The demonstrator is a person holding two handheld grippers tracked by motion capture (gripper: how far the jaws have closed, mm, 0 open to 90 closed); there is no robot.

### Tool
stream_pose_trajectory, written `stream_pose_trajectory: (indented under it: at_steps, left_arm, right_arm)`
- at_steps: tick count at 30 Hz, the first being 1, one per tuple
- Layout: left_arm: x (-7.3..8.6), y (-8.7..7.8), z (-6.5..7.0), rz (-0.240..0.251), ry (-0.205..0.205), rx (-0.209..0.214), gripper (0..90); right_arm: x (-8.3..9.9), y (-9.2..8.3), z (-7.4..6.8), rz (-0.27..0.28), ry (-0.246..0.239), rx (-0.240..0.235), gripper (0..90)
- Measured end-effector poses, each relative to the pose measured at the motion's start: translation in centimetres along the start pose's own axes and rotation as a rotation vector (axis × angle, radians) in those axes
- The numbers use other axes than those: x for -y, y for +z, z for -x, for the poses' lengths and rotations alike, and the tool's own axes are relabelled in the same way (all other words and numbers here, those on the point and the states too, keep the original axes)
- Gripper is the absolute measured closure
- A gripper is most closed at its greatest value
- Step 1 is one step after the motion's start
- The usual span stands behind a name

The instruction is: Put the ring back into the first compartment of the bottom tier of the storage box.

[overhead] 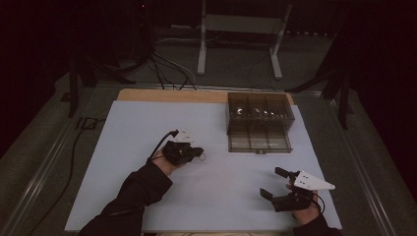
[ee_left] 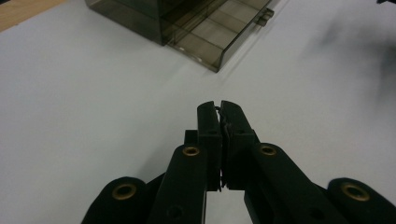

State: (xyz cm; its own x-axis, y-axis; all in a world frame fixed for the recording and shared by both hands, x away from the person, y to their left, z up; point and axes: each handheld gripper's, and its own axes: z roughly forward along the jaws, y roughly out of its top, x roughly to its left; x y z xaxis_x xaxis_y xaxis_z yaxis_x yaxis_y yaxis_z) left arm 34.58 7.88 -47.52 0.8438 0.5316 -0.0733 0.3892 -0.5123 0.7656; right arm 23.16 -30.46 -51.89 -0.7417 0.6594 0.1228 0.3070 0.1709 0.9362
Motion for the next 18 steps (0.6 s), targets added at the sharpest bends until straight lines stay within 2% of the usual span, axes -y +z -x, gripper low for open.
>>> stream_pose_trajectory:
  at_steps: [18]
  left_arm:
    - [-1.6,1.5,0.0,0.014,0.008,0.036,89.7]
  right_arm:
    - [0.0,-0.1,-0.1,0.001,-0.001,0.000,1.1]
